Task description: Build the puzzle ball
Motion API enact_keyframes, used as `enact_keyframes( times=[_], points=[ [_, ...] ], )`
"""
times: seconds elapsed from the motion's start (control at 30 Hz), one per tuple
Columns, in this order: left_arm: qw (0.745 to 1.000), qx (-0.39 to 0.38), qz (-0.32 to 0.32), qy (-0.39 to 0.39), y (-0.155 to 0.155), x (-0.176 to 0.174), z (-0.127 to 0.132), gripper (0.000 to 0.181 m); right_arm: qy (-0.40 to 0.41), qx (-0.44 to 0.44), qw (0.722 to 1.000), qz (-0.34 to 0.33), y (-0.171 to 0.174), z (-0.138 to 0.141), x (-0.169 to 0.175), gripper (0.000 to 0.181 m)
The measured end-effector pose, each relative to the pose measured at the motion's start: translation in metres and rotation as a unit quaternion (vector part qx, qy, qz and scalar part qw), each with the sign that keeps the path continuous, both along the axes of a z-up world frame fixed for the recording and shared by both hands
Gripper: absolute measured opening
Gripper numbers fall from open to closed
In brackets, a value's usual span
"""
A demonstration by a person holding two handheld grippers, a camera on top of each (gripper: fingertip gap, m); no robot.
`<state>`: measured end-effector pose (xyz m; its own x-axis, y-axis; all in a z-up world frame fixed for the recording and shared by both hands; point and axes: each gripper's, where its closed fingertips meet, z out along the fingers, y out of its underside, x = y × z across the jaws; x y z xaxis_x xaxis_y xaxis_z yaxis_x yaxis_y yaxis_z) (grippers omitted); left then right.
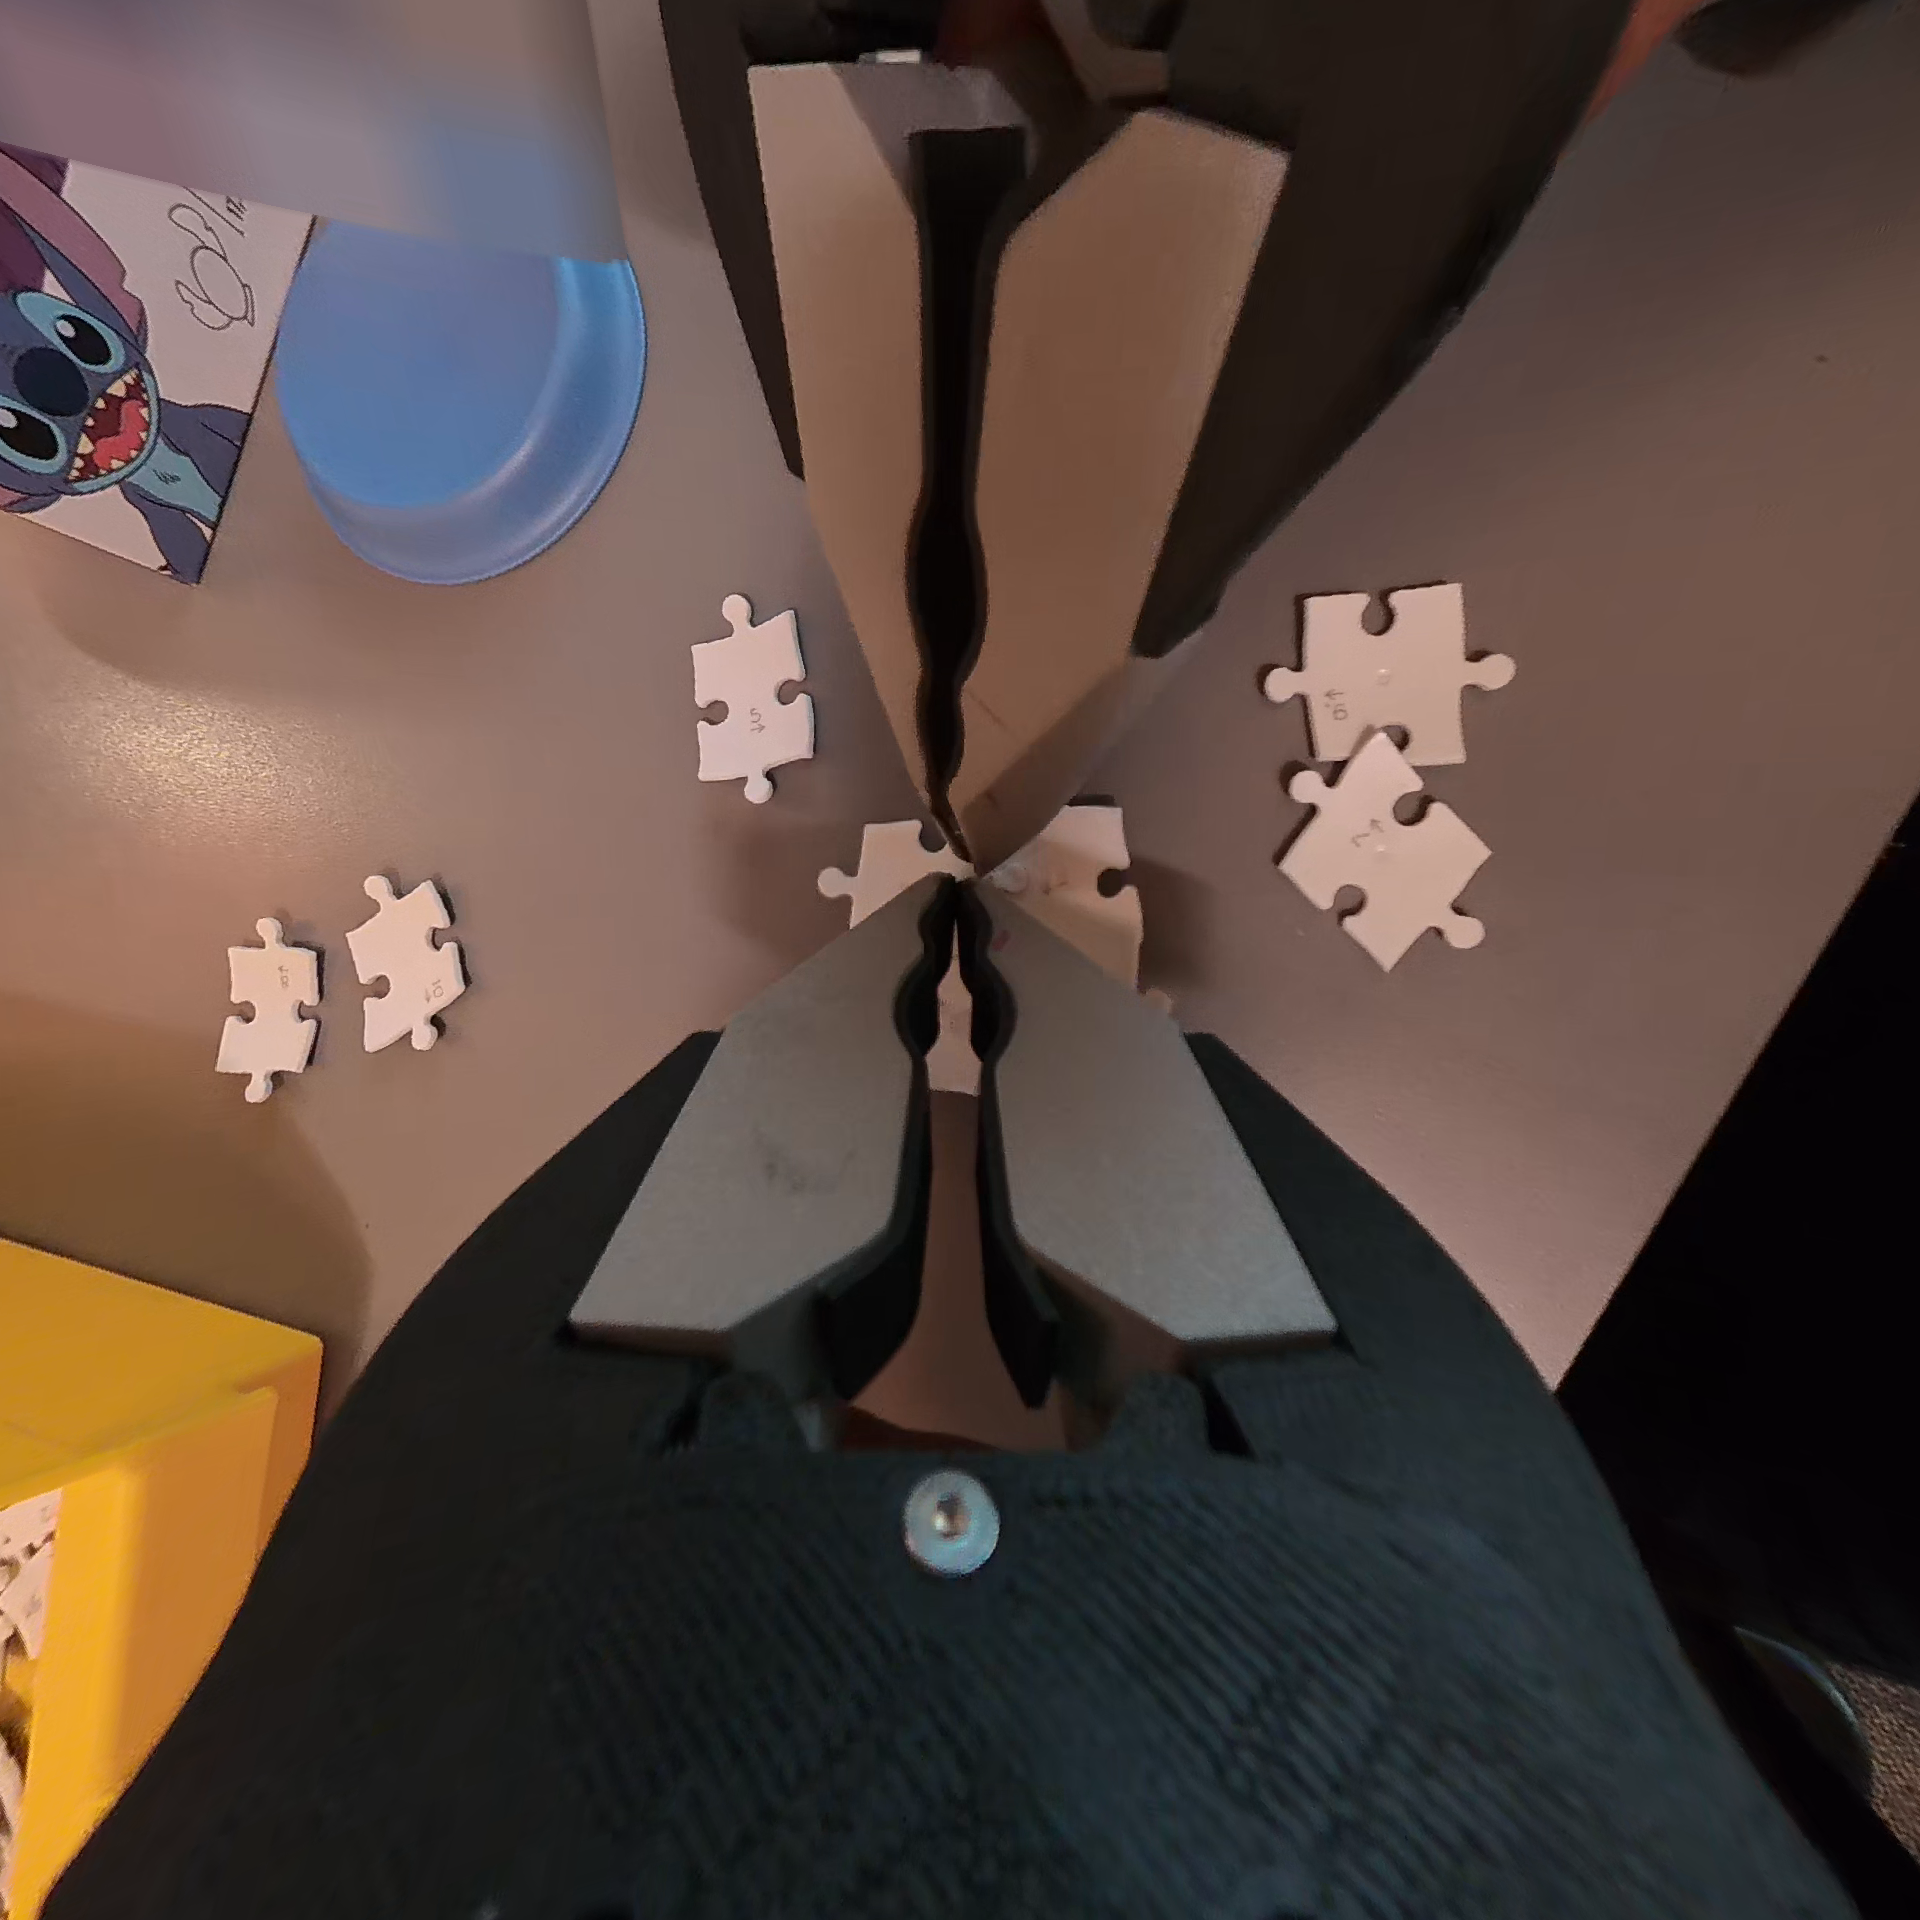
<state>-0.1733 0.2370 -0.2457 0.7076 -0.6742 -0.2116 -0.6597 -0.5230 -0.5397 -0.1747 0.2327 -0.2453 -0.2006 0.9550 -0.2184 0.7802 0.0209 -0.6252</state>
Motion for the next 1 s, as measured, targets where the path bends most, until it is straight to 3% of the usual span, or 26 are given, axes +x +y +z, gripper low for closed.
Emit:
enact_keyframes(
  times=[0.43,0.57,0.9,1.0],
  points=[
    [0.999,0.02,0.013,-0.02,0.007,-0.002,0.014,0.0,-0.004,0.007,1.0,0.001,0.0,-0.001,0.0,0.0],
    [1.0,0.001,0.005,0.022,0.004,-0.006,0.001,0.0,-0.001,0.009,1.0,0.003,0.0,0.0,0.0,0.0],
    [0.998,0.019,0.013,0.062,0.011,-0.014,0.004,0.0,-0.003,0.016,1.0,0.001,0.0,0.0,0.0,0.0],
    [1.0,0.013,0.006,0.011,0.008,-0.005,0.014,0.0,-0.003,0.013,1.0,0.0,0.0,-0.001,0.0,0.0]
  ],
)
